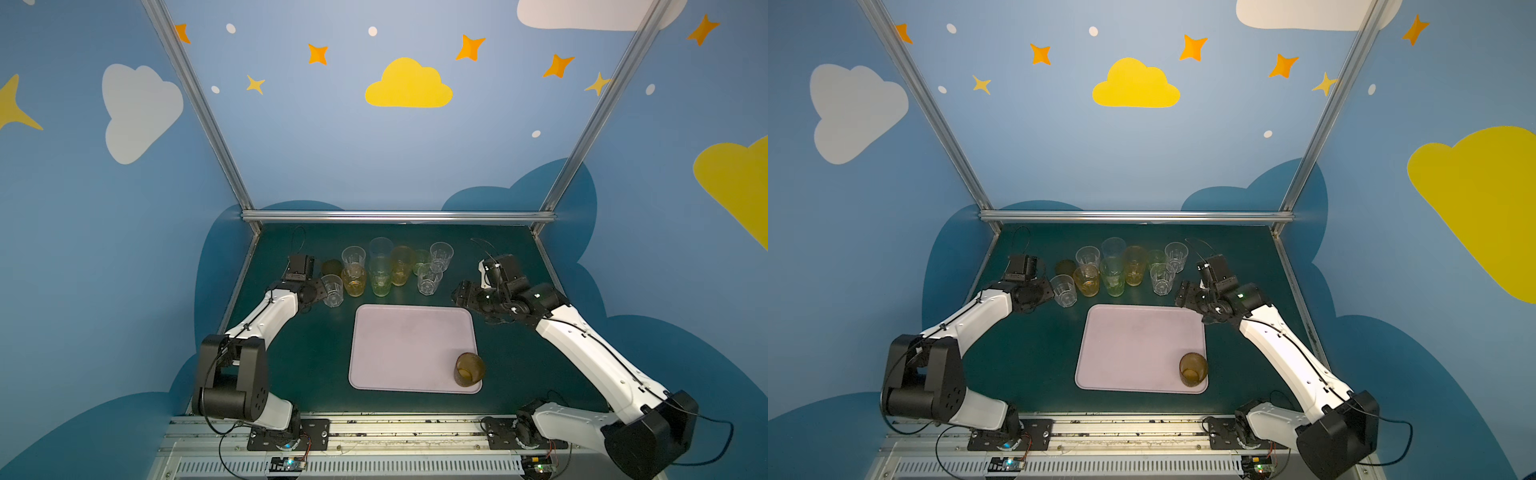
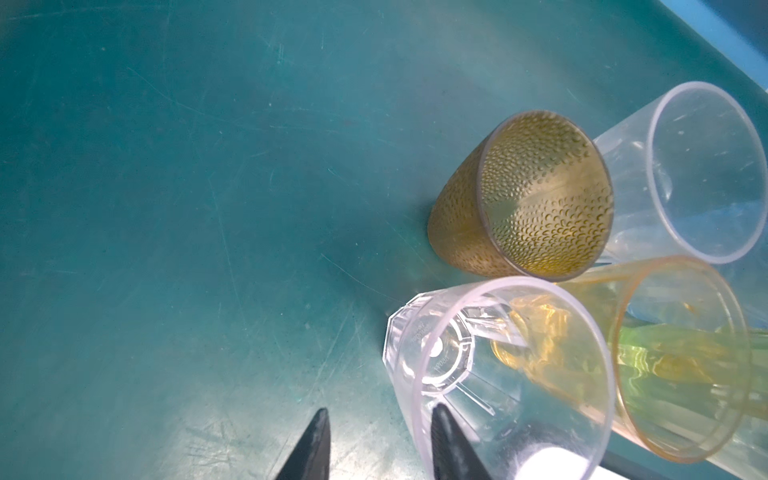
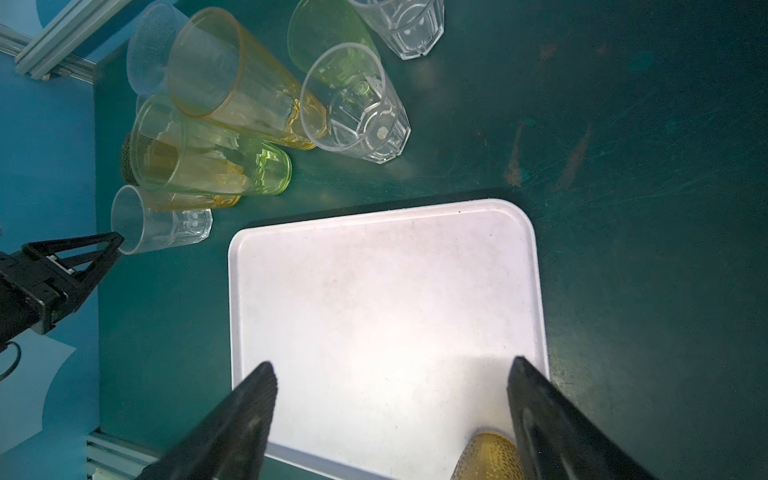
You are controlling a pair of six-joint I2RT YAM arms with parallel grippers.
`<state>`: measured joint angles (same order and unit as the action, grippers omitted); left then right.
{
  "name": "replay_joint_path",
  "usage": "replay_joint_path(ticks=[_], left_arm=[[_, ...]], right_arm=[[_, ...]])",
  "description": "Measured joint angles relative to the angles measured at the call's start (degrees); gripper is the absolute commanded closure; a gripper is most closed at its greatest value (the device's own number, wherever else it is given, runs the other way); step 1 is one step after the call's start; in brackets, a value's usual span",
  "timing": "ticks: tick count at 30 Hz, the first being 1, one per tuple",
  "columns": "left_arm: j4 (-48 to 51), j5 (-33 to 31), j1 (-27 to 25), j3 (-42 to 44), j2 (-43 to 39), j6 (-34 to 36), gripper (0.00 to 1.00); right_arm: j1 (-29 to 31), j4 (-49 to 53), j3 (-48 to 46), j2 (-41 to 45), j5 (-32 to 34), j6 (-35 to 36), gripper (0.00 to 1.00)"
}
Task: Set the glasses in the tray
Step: 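Position the left gripper around the clear faceted glass nearest it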
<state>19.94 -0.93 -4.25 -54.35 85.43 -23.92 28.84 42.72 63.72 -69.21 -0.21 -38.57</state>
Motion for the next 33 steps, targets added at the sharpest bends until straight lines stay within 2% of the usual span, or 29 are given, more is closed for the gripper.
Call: replay_joint_path(ticks=[33], left_arm=[[-0.1,-0.8,0.0,0.0,0.0,0.1,0.69]], right_arm=[[-0.7,0.0,-0.3,-0.6,-2.3,-1.5,0.14]])
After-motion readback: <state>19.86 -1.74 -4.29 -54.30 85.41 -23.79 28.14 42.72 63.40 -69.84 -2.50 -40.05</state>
